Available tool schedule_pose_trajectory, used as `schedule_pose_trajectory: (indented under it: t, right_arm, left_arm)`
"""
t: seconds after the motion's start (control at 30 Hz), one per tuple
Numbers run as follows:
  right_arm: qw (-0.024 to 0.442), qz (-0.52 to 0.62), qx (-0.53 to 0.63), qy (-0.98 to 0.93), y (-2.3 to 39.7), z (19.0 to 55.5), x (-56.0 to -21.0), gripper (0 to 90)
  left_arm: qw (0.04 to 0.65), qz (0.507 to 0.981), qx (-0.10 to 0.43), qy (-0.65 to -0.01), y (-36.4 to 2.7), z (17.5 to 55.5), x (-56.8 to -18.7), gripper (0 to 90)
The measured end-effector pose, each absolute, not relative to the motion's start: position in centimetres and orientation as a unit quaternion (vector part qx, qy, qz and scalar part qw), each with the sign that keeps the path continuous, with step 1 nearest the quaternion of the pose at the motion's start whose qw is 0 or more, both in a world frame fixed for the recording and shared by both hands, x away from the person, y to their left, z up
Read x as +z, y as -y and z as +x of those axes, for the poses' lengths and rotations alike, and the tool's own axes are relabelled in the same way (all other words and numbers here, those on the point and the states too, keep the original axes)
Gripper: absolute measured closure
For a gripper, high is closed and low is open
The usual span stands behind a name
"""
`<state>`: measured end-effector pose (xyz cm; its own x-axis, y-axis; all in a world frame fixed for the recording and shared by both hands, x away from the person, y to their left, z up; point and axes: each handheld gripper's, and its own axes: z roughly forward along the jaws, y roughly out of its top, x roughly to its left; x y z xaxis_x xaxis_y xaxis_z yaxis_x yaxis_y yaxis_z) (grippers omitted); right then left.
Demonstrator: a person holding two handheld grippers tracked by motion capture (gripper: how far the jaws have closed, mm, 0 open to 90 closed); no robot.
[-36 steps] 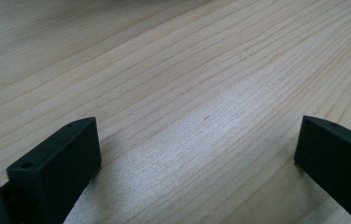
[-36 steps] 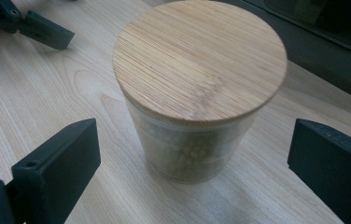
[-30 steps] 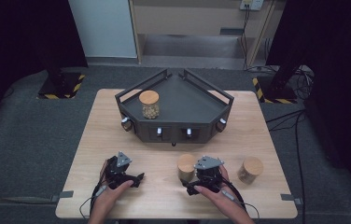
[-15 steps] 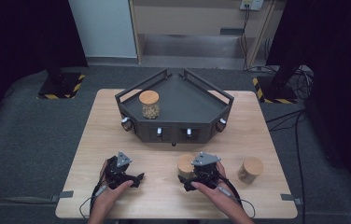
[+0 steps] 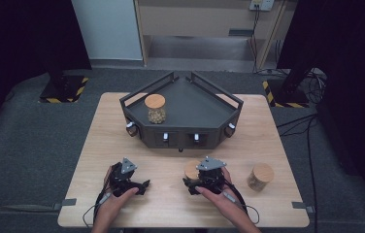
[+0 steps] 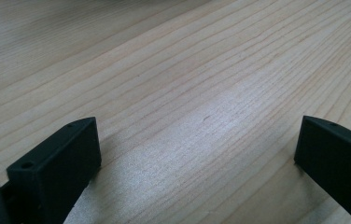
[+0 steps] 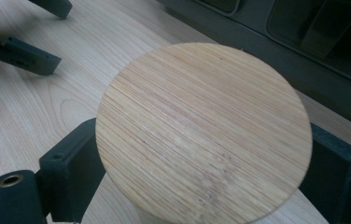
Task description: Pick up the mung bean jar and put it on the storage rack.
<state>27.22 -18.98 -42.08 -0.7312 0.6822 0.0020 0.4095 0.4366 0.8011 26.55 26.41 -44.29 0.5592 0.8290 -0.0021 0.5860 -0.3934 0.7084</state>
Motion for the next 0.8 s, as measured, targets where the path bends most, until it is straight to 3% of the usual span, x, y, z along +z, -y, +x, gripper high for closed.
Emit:
schedule_pose_trajectory:
  t: [0.43,0.8]
  right_arm:
    - [0.172,0.33,0.419,-0.828,18.56,26.99,-42.07,24.0]
    - [0.169,0.339,0.427,-0.821,18.73,26.7,-41.98,25.2]
  left_arm:
    - [0.339,0.815,0.179,-0.434,-26.41,26.55,-44.29,0.0]
    - [0.339,0.815,0.179,-0.434,-26.44,26.57,-44.29,0.0]
